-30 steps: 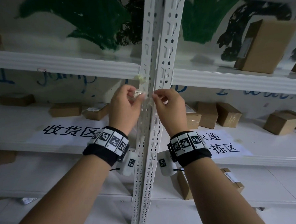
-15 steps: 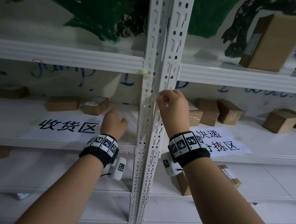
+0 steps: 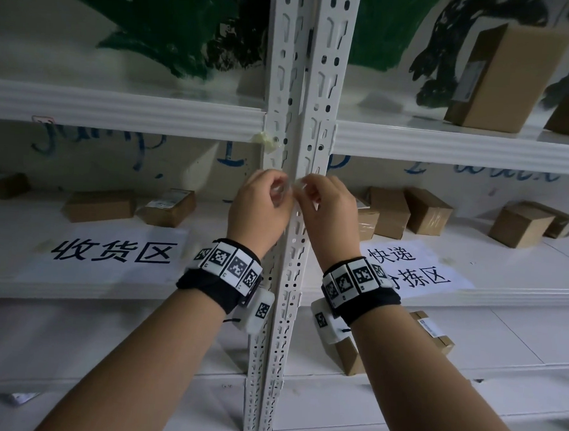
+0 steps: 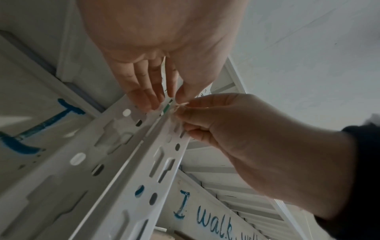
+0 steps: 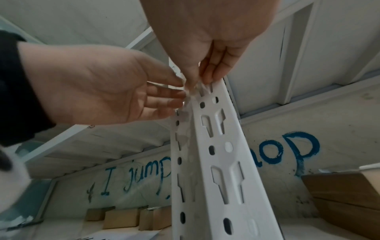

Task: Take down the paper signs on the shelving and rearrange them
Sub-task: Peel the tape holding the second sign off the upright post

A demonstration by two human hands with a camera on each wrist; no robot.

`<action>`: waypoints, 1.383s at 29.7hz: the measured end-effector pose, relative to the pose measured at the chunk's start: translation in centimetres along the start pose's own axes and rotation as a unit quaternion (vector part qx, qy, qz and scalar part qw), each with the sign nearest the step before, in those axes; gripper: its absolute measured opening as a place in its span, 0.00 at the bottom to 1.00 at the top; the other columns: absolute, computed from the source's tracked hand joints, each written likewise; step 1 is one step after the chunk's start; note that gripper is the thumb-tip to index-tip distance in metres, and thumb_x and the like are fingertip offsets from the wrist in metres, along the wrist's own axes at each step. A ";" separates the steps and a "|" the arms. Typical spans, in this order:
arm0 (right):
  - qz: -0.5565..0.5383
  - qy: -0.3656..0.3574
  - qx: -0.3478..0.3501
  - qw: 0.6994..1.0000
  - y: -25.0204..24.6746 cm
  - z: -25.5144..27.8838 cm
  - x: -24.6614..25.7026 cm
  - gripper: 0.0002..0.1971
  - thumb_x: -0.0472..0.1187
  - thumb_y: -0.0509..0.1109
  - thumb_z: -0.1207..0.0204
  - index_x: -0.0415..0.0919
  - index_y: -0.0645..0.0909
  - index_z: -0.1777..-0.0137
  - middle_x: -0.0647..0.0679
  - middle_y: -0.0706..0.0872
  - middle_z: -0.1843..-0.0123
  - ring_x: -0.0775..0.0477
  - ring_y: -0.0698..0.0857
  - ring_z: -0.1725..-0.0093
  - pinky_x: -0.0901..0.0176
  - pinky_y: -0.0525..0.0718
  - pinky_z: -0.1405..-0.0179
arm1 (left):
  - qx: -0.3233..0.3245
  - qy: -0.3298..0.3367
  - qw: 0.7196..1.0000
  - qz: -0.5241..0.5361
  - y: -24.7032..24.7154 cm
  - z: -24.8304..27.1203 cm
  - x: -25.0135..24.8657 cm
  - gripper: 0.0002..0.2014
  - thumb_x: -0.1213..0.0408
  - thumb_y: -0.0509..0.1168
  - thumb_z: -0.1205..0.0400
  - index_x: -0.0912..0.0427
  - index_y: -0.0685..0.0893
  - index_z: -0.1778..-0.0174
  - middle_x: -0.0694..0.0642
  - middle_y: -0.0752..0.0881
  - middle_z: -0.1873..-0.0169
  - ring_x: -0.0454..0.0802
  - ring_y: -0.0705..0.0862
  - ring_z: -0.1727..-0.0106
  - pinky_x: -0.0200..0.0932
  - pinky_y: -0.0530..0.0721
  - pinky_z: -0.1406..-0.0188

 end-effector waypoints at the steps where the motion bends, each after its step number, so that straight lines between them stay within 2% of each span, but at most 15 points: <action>1: 0.001 -0.009 -0.007 1.000 0.0 0.1 0.0 0.04 0.39 0.78 0.14 0.40 0.92 0.44 0.48 0.88 0.51 0.48 0.87 0.56 0.51 0.89 0.54 | 0.006 -0.003 1.000 0.003 0.2 -0.2 0.0 0.09 0.61 0.71 0.15 0.55 0.88 0.40 0.48 0.88 0.44 0.45 0.89 0.48 0.51 0.92 0.47; 6: 0.007 -0.023 -0.050 0.998 0.6 1.5 -0.3 0.05 0.36 0.77 0.14 0.36 0.93 0.43 0.44 0.89 0.50 0.46 0.88 0.55 0.54 0.86 0.57 | 0.017 -0.015 1.000 0.018 0.7 -0.1 -0.2 0.09 0.65 0.69 0.13 0.59 0.90 0.40 0.52 0.90 0.45 0.46 0.89 0.48 0.47 0.91 0.43; 9: 0.005 -0.027 -0.043 0.999 0.8 1.4 -0.6 0.03 0.35 0.76 0.13 0.35 0.90 0.47 0.44 0.87 0.51 0.43 0.87 0.56 0.49 0.86 0.57 | 0.008 -0.021 0.999 0.028 0.7 -0.2 -0.5 0.10 0.67 0.70 0.14 0.62 0.91 0.39 0.53 0.90 0.45 0.46 0.89 0.48 0.44 0.91 0.41; 11: 0.004 -0.020 -0.032 0.999 0.8 1.1 -1.0 0.05 0.36 0.75 0.14 0.36 0.86 0.50 0.44 0.86 0.52 0.42 0.85 0.57 0.44 0.86 0.57 | 0.004 -0.020 0.999 0.029 0.7 -0.4 -0.5 0.10 0.66 0.72 0.14 0.63 0.91 0.38 0.54 0.90 0.45 0.45 0.88 0.49 0.37 0.89 0.44; 14: -0.003 -0.015 -0.012 1.000 0.8 1.3 -1.1 0.04 0.38 0.74 0.12 0.37 0.87 0.43 0.45 0.88 0.49 0.44 0.86 0.54 0.44 0.87 0.53 | 0.005 -0.025 0.999 0.026 0.7 -0.5 -0.4 0.10 0.65 0.72 0.14 0.63 0.91 0.39 0.53 0.90 0.46 0.42 0.88 0.51 0.21 0.82 0.50; 17: -0.008 -0.029 -0.029 0.999 0.8 1.4 -1.0 0.03 0.35 0.75 0.14 0.35 0.90 0.46 0.43 0.88 0.48 0.43 0.88 0.55 0.45 0.88 0.55 | 0.001 -0.027 0.999 0.025 0.8 -0.5 -0.3 0.10 0.66 0.73 0.14 0.63 0.92 0.39 0.54 0.92 0.47 0.41 0.88 0.52 0.17 0.80 0.54; 20: -0.001 -0.036 -0.041 0.999 0.9 1.7 -0.9 0.05 0.34 0.76 0.15 0.32 0.91 0.48 0.41 0.87 0.50 0.44 0.86 0.56 0.51 0.86 0.58 | 0.001 -0.029 0.999 0.022 0.8 -0.4 -0.3 0.10 0.67 0.72 0.14 0.63 0.92 0.39 0.54 0.92 0.48 0.42 0.88 0.52 0.15 0.79 0.54; 23: 0.017 -0.055 -0.023 0.998 1.3 2.0 -0.7 0.05 0.32 0.77 0.18 0.30 0.91 0.53 0.40 0.85 0.50 0.42 0.85 0.56 0.49 0.86 0.59 | 0.011 -0.040 0.999 0.011 0.8 -0.2 -0.1 0.11 0.69 0.72 0.15 0.62 0.92 0.38 0.54 0.93 0.48 0.41 0.88 0.51 0.16 0.79 0.54; 27: 0.003 -0.032 -0.012 0.999 1.1 2.1 -0.6 0.02 0.31 0.78 0.19 0.33 0.88 0.53 0.41 0.86 0.48 0.41 0.86 0.54 0.48 0.87 0.57 | 0.014 -0.042 0.999 0.018 0.6 0.0 -0.1 0.10 0.68 0.73 0.15 0.63 0.92 0.38 0.55 0.93 0.49 0.43 0.89 0.51 0.19 0.79 0.52; 29: 0.002 -0.015 -0.018 1.000 1.2 2.0 -0.5 0.01 0.32 0.77 0.19 0.35 0.89 0.52 0.43 0.88 0.50 0.41 0.87 0.54 0.45 0.88 0.56 | 0.013 -0.038 0.999 0.015 0.5 0.2 -0.2 0.09 0.68 0.72 0.14 0.63 0.92 0.40 0.54 0.93 0.50 0.43 0.88 0.52 0.17 0.78 0.53; 34: 0.031 -0.006 -0.018 0.999 1.5 2.1 0.2 0.02 0.35 0.77 0.19 0.41 0.91 0.50 0.47 0.93 0.56 0.40 0.87 0.53 0.40 0.87 0.54 | 0.020 -0.049 0.998 0.020 -0.2 0.8 0.4 0.07 0.69 0.72 0.14 0.60 0.91 0.42 0.50 0.91 0.54 0.37 0.86 0.56 0.16 0.79 0.56; 37: 0.023 -0.024 -0.009 0.999 1.9 2.6 1.2 0.07 0.34 0.75 0.17 0.41 0.93 0.45 0.48 0.95 0.52 0.40 0.88 0.51 0.41 0.86 0.49 | 0.009 -0.065 0.998 0.018 -1.4 1.1 1.4 0.06 0.66 0.72 0.14 0.56 0.89 0.43 0.45 0.88 0.56 0.36 0.87 0.55 0.19 0.80 0.58; 39: 0.024 -0.036 -0.009 0.999 2.3 2.9 2.0 0.10 0.33 0.72 0.16 0.40 0.92 0.41 0.47 0.94 0.47 0.41 0.89 0.47 0.41 0.85 0.45 | 0.004 -0.079 0.997 0.015 -2.4 1.3 2.3 0.03 0.66 0.71 0.14 0.54 0.86 0.46 0.42 0.86 0.57 0.34 0.85 0.55 0.21 0.81 0.58; 41: 0.012 -0.035 -0.013 0.999 2.7 3.0 2.4 0.13 0.31 0.69 0.17 0.39 0.91 0.38 0.46 0.92 0.42 0.41 0.88 0.42 0.42 0.85 0.42 | -0.008 -0.099 0.995 0.000 -3.3 1.5 3.9 0.03 0.66 0.71 0.14 0.54 0.85 0.48 0.43 0.86 0.57 0.37 0.86 0.55 0.28 0.84 0.55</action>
Point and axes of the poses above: each hand's wrist, its own z-axis away from the middle knuckle, its own y-axis out of the palm, x = y × z, the point moved 6 cm from there along -z, towards the middle knuckle
